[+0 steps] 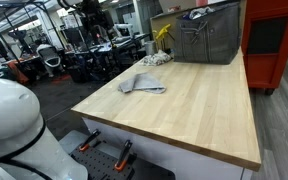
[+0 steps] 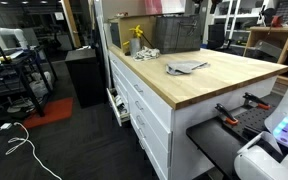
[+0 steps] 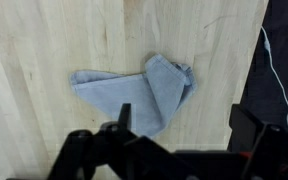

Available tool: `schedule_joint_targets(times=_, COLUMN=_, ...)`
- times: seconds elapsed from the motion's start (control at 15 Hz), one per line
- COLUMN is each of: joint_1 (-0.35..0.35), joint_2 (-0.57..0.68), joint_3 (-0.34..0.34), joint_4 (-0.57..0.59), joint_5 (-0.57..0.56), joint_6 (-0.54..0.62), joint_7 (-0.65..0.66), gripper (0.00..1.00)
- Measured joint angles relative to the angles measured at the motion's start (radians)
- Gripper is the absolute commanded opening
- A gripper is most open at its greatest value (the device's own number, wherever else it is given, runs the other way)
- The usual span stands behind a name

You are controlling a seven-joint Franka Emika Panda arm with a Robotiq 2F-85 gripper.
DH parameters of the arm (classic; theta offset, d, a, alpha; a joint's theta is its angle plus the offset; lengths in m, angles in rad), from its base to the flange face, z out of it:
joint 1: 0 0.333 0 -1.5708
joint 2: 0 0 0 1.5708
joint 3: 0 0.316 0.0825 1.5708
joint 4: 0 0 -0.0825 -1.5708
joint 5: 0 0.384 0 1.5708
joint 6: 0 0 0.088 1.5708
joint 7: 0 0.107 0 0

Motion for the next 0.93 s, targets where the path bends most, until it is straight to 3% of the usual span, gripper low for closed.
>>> schedule_joint_targets(times=0.47, joint_1=-0.002, joint_2=0.023, joint_3=0.022, joint_4=0.026, joint_5=-0.001, joint_6=0.007, joint_7=0.007, gripper=1.00)
schedule_joint_targets(times=0.93, joint_1=-0.002, joint_2=0.248, joint_3=0.109, joint_4=0.219, joint_5=-0.043, joint_6=0.004, joint_7=0.089, gripper=1.00)
